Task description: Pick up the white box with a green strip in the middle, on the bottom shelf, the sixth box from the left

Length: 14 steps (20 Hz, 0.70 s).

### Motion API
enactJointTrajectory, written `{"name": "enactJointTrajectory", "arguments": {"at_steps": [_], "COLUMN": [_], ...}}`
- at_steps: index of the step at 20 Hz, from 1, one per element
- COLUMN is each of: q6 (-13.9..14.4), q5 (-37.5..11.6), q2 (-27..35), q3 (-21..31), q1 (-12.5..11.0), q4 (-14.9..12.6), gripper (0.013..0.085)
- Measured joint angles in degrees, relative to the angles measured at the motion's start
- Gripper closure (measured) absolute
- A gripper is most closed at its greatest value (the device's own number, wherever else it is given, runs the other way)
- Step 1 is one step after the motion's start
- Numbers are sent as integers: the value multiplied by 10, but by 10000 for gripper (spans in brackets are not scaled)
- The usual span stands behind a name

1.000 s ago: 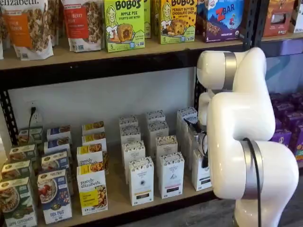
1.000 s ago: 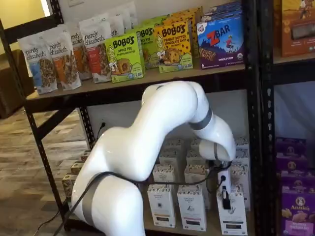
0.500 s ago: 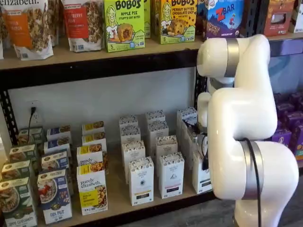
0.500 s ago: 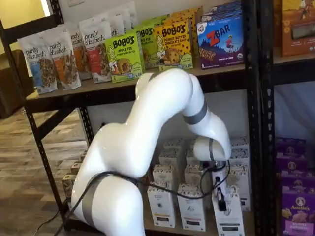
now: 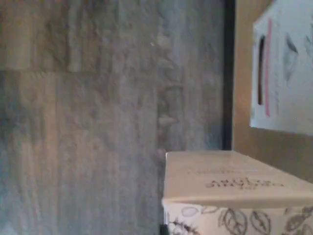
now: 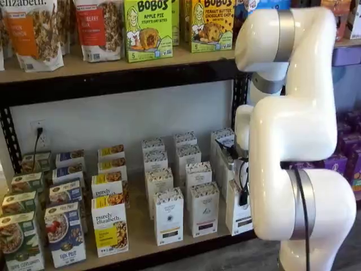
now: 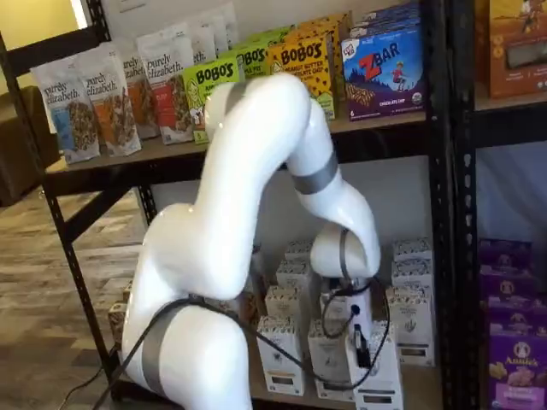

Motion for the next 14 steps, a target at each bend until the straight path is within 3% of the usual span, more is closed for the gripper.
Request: {"name": "enactJointTrajectory", "arguments": {"at_steps": [4, 7, 14], "q6": [62, 83, 86], "q5": [-11, -14, 40], "q2": [-91, -163, -330], "q3": [102, 172, 284], "q1": [12, 26, 66], "q4": [-51, -59, -24], "gripper": [490, 490, 490]}}
